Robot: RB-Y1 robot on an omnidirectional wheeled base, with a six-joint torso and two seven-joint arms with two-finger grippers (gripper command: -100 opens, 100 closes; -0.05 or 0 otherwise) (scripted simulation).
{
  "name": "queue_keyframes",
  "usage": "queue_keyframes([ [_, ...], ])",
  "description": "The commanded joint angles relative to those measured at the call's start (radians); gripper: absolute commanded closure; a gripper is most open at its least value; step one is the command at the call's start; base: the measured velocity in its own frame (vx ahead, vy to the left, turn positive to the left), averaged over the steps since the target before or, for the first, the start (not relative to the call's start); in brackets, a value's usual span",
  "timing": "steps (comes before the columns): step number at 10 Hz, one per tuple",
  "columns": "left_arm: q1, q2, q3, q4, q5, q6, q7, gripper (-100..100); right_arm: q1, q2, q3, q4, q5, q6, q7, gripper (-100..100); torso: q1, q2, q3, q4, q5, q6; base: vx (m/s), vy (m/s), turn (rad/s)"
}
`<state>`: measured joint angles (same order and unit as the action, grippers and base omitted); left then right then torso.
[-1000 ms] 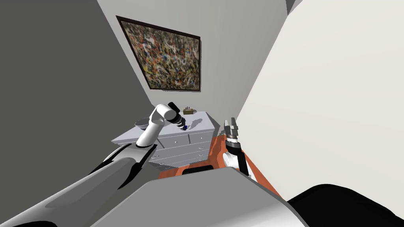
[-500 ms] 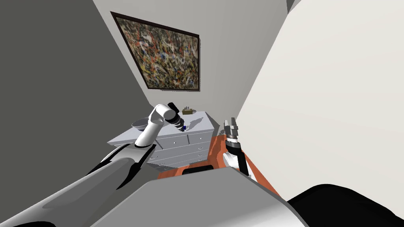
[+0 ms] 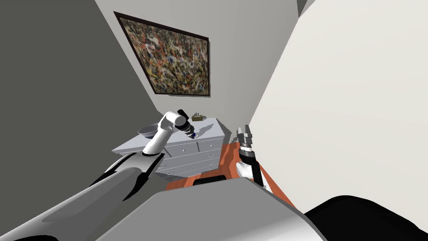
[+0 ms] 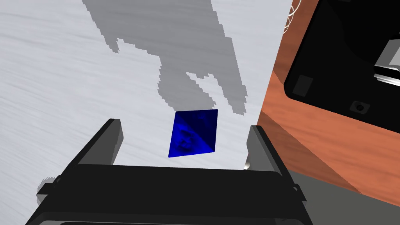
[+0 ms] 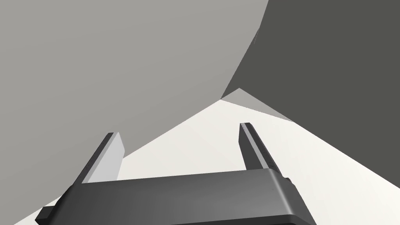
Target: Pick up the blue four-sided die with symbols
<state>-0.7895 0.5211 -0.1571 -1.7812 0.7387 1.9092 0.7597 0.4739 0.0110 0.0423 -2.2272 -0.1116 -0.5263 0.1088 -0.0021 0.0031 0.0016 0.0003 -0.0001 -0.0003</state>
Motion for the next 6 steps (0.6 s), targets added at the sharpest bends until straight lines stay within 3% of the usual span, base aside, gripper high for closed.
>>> queue_keyframes([
  [1,0.0,0.005,0.005,0.034,-0.006,-0.024,-0.027,-100,0.0,0.0,0.0,0.0,0.0,0.0,0.0,0,0.0,0.0,0.0,0.0,0.0,0.0,-0.033,-0.026,-0.026],
  [3,0.002,0.01,0.011,0.074,-0.014,-0.051,-0.056,-100,0.0,0.0,0.0,0.0,0.0,0.0,0.0,0,0.0,0.0,0.0,0.0,0.0,0.0,-0.027,-0.026,-0.029],
  [4,0.003,0.009,0.01,0.056,-0.01,-0.038,-0.043,-100,0.0,0.0,0.0,0.0,0.0,0.0,0.0,0,0.0,0.0,0.0,0.0,0.0,0.0,-0.012,-0.012,-0.004],
  [5,0.004,0.009,0.01,0.057,-0.011,-0.041,-0.046,100,0.0,0.0,0.0,0.0,0.0,0.0,0.0,0,0.001,-0.001,-0.001,0.0,0.0,0.0,0.0,0.0,0.0],
  [6,0.004,0.009,0.01,0.057,-0.011,-0.041,-0.046,100,0.0,0.0,0.0,0.0,0.0,0.0,0.0,0,0.001,-0.002,-0.001,0.0,0.0,0.0,0.0,0.0,0.0],
])
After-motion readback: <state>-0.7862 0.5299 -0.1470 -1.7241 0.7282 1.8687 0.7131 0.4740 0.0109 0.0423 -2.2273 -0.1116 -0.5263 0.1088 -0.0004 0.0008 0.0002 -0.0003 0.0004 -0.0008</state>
